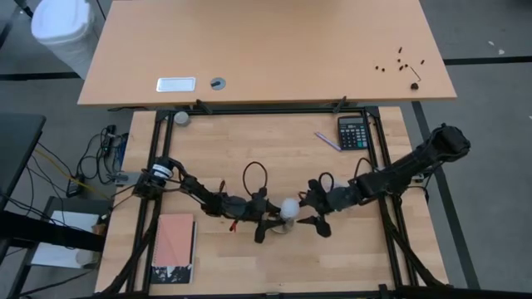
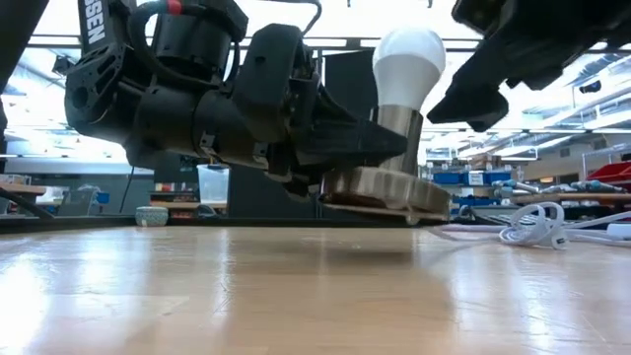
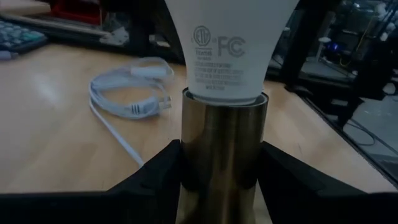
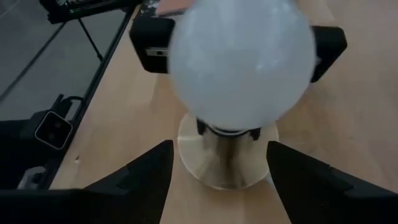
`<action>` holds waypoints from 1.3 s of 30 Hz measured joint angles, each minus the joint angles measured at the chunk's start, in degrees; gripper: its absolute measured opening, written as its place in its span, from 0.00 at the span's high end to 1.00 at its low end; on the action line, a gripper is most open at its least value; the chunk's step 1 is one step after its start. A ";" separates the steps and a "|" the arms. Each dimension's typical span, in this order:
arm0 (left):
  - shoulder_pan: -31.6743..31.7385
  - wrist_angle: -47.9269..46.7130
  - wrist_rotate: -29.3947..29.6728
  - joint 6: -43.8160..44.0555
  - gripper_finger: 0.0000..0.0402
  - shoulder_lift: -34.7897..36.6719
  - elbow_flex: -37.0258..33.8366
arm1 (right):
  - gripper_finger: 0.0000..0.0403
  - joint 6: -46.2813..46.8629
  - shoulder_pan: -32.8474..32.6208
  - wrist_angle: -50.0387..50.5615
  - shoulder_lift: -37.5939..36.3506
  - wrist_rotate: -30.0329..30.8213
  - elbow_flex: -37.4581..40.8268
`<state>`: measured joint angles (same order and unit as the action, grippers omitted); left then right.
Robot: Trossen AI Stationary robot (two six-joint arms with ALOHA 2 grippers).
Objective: Screw lightbulb
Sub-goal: Insert the lightbulb on the lamp
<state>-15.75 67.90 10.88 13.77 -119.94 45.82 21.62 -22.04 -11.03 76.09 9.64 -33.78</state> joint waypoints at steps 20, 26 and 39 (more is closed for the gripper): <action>0.10 2.27 4.70 -1.44 0.55 0.09 0.02 | 0.34 -3.66 -2.84 -0.46 0.66 -5.02 -4.44; 0.07 2.69 2.62 -1.54 0.55 0.09 0.02 | 0.34 -1.40 -3.23 6.00 0.66 1.14 -4.46; -0.37 8.70 -5.64 -3.22 0.55 0.04 0.02 | 0.34 -10.32 -1.77 -19.41 0.68 2.28 5.73</action>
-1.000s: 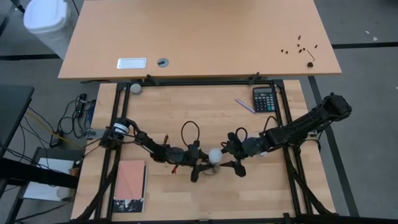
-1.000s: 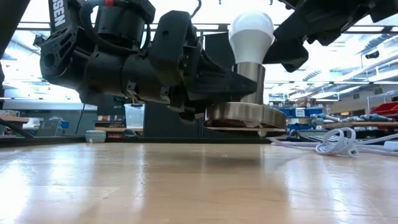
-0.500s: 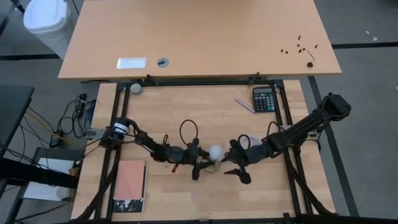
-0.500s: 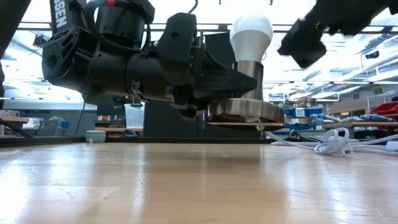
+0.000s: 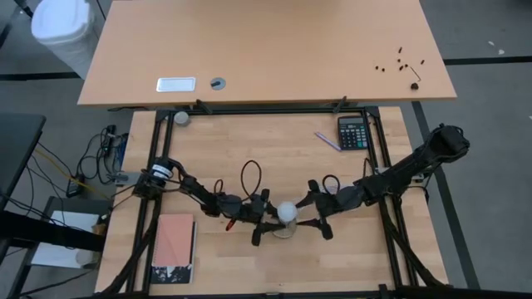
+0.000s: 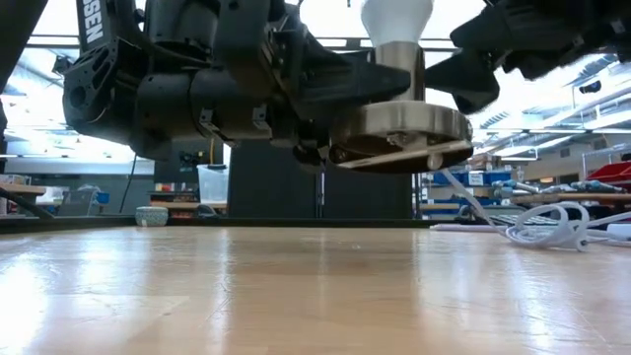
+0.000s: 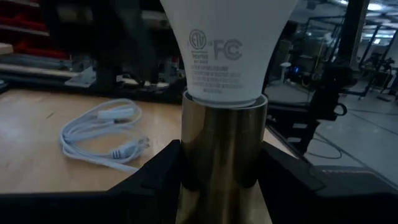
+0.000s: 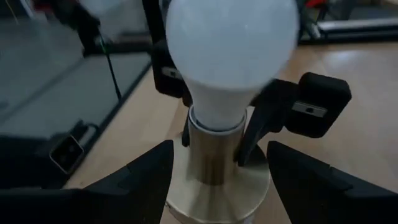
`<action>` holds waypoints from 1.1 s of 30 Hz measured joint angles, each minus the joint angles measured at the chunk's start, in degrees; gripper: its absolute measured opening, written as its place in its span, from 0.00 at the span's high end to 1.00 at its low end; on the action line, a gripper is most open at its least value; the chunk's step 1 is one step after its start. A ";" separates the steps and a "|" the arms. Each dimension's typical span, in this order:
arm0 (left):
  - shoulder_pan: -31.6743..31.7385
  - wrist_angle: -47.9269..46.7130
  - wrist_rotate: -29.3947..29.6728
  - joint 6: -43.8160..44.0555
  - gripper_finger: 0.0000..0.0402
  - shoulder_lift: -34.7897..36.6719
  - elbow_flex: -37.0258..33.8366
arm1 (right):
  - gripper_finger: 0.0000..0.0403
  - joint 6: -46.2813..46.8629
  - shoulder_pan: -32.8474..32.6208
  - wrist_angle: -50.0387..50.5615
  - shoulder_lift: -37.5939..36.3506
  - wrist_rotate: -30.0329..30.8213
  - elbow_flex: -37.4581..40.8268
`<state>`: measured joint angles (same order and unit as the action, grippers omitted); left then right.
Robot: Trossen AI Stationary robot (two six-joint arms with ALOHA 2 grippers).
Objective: Screw lightbulb
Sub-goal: Insert the lightbulb on the lamp
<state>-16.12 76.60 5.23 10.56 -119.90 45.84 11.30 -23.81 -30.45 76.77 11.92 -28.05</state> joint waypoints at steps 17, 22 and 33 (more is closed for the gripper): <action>0.38 0.28 1.33 0.14 0.55 0.00 0.00 | 0.34 -3.30 3.96 -13.61 0.88 -3.10 4.08; 0.37 0.31 -0.05 0.49 0.55 0.00 0.03 | 0.34 -3.30 5.61 -22.87 6.28 -7.35 6.38; 0.37 0.27 -2.45 1.95 0.55 -0.01 0.09 | 0.34 -2.64 7.50 -34.24 17.24 -14.79 3.51</action>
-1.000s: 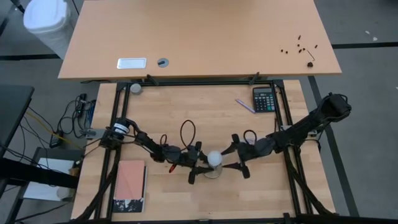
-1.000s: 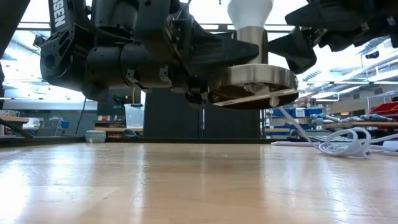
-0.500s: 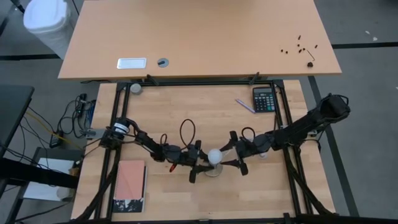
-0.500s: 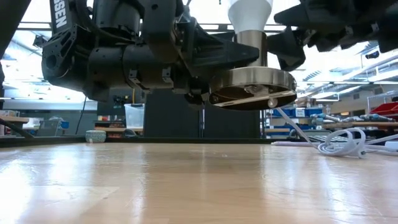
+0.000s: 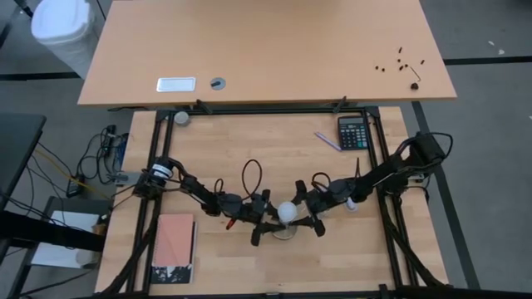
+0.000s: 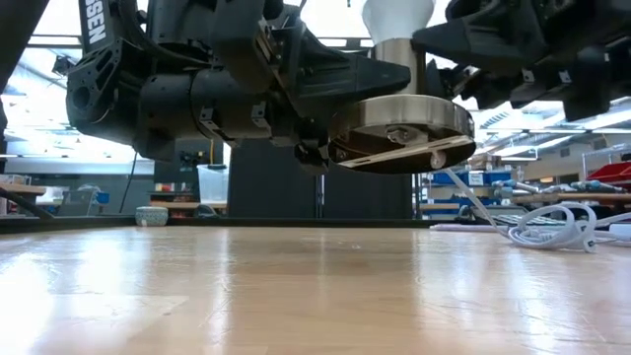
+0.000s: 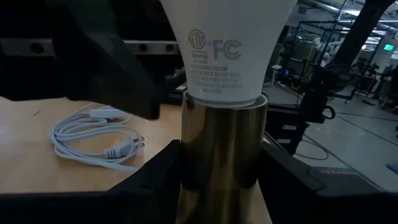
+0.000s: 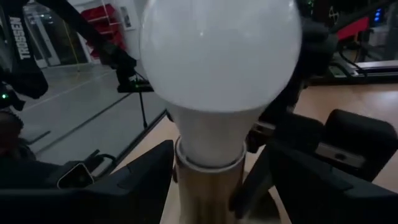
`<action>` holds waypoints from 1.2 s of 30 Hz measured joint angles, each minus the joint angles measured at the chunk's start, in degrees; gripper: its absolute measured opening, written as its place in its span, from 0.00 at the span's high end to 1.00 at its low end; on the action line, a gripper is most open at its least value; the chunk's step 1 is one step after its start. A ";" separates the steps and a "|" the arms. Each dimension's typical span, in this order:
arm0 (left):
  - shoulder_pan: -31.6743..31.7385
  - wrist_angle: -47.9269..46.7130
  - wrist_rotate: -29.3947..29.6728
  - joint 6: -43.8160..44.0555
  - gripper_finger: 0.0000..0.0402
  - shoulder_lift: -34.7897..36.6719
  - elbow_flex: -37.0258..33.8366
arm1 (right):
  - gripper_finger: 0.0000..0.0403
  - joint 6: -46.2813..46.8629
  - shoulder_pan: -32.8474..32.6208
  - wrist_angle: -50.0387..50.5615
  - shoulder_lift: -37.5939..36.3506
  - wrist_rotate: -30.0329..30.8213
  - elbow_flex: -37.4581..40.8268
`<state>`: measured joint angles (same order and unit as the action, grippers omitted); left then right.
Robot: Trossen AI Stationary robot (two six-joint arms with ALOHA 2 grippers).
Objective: Screw lightbulb
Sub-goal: Insert the lightbulb on the lamp
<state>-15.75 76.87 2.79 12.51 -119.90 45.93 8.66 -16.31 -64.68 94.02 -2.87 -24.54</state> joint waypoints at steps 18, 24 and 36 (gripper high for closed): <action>-0.13 1.43 2.29 -0.30 0.55 -0.08 -0.26 | 0.34 1.74 -3.79 15.71 -10.55 -0.48 -0.43; 0.18 1.80 4.93 -0.17 0.55 -0.06 -0.26 | 0.34 1.82 -7.63 24.50 -18.24 -1.53 -0.43; -0.05 1.38 4.18 -0.19 0.55 -0.06 -0.26 | 0.34 -0.91 -2.64 22.96 -12.99 4.80 -0.34</action>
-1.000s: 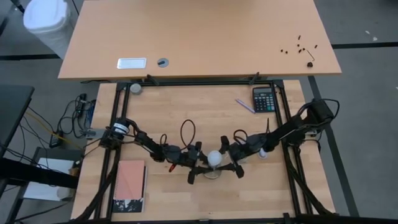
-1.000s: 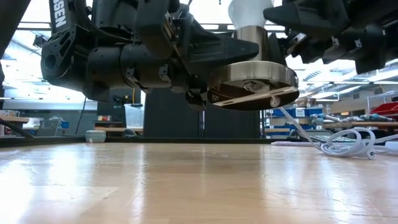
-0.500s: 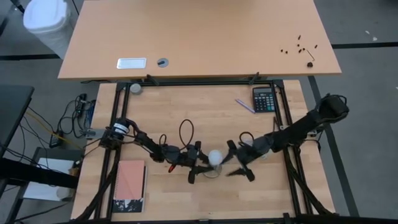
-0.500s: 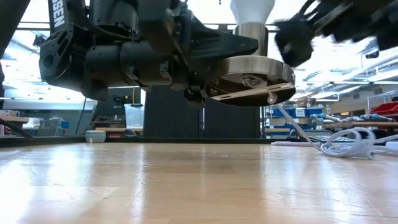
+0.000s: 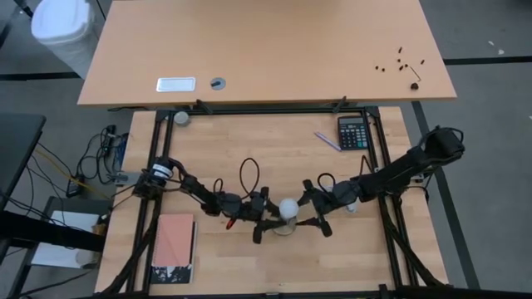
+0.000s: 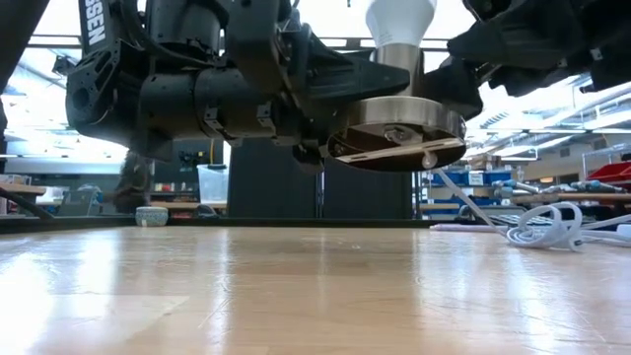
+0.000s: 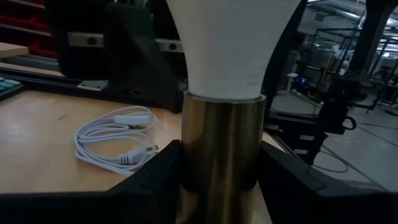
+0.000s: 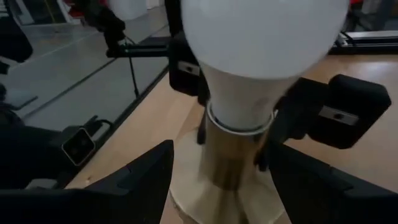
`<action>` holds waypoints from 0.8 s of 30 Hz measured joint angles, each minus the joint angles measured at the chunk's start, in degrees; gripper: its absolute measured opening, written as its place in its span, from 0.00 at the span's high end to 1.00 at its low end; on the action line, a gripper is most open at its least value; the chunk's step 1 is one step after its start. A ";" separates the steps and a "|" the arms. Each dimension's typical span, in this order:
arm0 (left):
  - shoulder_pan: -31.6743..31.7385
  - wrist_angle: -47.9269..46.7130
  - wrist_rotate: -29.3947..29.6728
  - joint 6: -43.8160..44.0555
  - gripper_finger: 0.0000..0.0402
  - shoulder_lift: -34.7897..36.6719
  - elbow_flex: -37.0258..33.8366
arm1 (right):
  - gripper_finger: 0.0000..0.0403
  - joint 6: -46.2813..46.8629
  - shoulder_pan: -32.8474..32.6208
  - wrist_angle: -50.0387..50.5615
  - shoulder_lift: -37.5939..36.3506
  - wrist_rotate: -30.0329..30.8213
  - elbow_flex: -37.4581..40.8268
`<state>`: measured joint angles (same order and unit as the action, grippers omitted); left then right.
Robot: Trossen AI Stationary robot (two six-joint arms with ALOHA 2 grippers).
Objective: Screw lightbulb
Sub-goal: Insert the lightbulb on the lamp
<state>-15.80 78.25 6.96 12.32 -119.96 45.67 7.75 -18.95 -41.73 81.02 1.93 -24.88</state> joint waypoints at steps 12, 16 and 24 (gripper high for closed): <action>-0.05 -0.16 -0.02 0.11 0.55 0.02 0.02 | 0.34 -1.95 4.79 -9.12 3.25 -6.55 -0.01; -0.05 -0.19 0.61 0.10 0.55 0.02 0.02 | 0.34 -0.85 3.94 -9.23 3.25 -8.93 -0.01; -0.28 -0.45 0.67 -0.08 0.55 0.02 0.02 | 0.34 3.14 -1.23 -2.29 -0.66 -9.16 -0.03</action>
<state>-16.08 77.80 7.64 12.24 -119.94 45.69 10.89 -20.18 -44.01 80.37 -7.23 -24.91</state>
